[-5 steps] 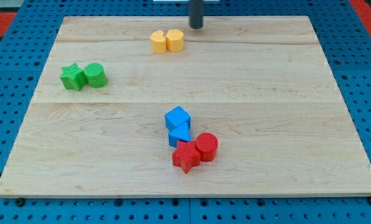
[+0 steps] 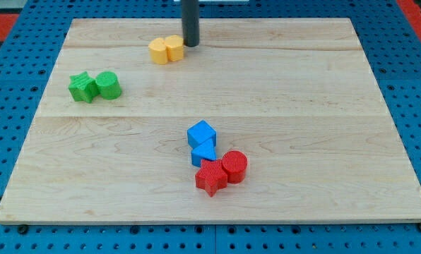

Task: Push the yellow hexagon along with the yellow heart towards the green circle

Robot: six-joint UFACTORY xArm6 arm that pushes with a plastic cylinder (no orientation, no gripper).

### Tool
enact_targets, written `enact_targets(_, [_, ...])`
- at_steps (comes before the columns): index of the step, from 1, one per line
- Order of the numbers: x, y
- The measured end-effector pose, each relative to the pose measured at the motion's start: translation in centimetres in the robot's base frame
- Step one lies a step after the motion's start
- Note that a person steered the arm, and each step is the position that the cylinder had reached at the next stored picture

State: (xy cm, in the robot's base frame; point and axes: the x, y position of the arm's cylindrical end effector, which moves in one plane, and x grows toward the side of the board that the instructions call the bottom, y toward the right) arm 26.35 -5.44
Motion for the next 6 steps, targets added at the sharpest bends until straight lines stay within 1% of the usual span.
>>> enact_targets(1, [0.0, -3.8])
enact_targets(2, [0.8, -6.0])
enact_targets(3, [3.0, -4.6])
enact_targets(5, [3.0, -13.0])
enact_targets(6, [2.7, -13.0])
